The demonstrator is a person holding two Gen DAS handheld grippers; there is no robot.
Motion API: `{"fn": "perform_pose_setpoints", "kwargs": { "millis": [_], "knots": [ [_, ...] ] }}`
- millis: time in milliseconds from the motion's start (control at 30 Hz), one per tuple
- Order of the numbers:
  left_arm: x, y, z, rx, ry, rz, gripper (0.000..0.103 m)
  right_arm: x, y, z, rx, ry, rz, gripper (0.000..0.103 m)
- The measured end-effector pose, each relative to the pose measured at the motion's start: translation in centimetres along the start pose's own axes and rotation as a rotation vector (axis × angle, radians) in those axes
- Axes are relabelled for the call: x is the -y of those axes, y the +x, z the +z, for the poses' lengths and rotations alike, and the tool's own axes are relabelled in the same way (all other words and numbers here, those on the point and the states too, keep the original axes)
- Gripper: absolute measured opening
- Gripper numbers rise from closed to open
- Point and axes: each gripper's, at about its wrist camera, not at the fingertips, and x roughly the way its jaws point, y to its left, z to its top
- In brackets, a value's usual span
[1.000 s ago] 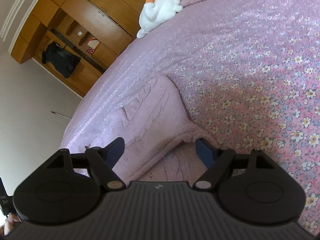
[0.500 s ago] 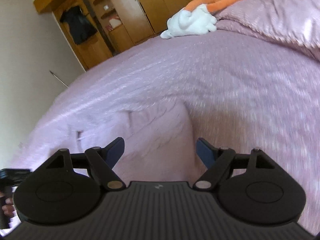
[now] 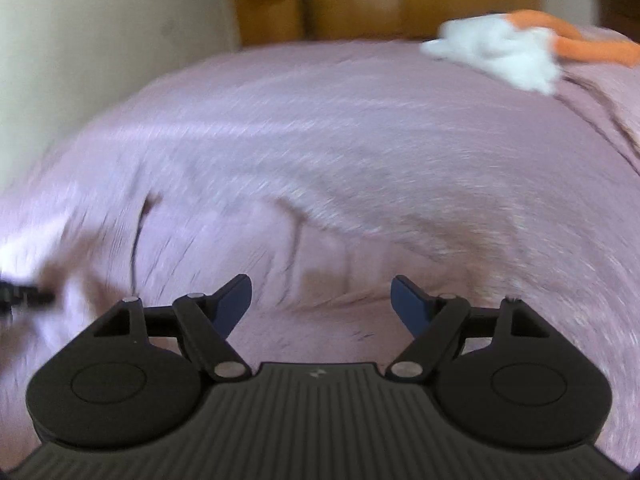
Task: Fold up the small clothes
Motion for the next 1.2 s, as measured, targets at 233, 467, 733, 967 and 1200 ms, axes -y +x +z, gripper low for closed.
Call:
{"fn": "perform_pose_setpoints", "kwargs": {
  "millis": [233,467,733,967,1200],
  "knots": [
    [1.0,-2.1,-0.5,-0.007,0.121,-0.023,0.014,-2.9,0.9,-0.7,-0.086,-0.295,0.004,0.083],
    [-0.2,-2.8,-1.9,-0.070,0.117,-0.036,0.014,-4.4,2.1,-0.5,-0.079,-0.396,-0.002,0.082],
    [-0.5,-2.4,-1.7,-0.022,0.083,-0.061,0.017,-5.4,1.3,-0.8,-0.008,-0.450,0.015,0.007],
    [0.1,-5.2,-1.1,0.161,0.115,-0.031,0.016,-4.4,1.1,-0.4,0.100,-0.293,-0.102,0.008],
    [1.0,-1.4,-0.2,0.067,0.171,0.034,0.030,-4.1,-0.3,-1.8,0.095,-0.162,-0.139,0.078]
  ]
}}
